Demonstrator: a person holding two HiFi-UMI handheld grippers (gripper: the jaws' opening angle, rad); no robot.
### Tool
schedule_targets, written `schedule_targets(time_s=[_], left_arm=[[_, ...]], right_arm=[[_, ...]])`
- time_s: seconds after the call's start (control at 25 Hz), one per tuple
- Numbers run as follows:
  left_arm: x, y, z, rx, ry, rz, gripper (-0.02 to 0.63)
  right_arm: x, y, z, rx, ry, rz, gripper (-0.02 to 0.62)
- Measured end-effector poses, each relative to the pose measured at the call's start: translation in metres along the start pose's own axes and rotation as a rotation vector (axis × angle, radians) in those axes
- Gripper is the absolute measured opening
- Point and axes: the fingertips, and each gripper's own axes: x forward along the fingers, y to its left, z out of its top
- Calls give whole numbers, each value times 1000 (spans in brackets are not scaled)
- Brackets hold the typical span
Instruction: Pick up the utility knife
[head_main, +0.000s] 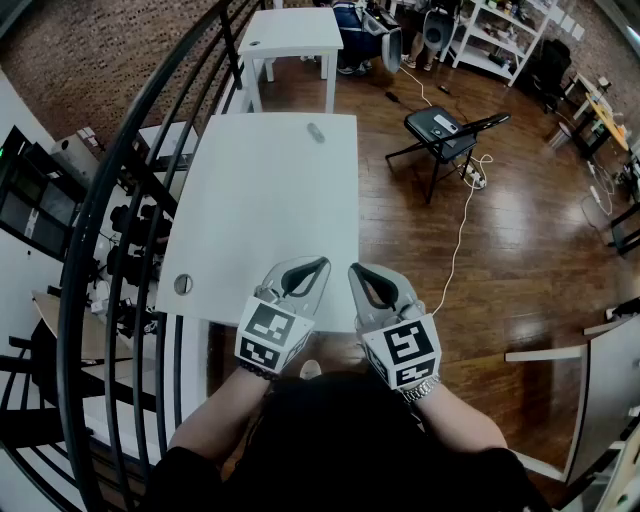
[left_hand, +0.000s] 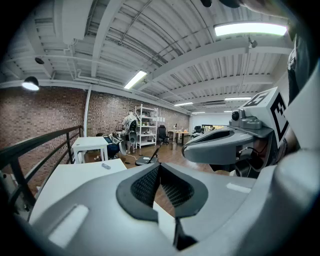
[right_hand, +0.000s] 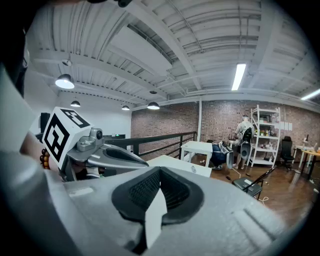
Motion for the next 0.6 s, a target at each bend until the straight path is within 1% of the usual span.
schedule_targets(time_s=[0.2, 0.36, 0.6], left_arm=[[43, -1, 7, -4, 8, 50, 20], [91, -2, 23, -11, 17, 124, 23], [160, -15, 51, -51, 24, 236, 34]], right_arm=[[4, -43, -7, 0, -8, 43, -8], [8, -101, -8, 3, -20, 94, -8], [-5, -190, -6, -12, -28, 169, -8]])
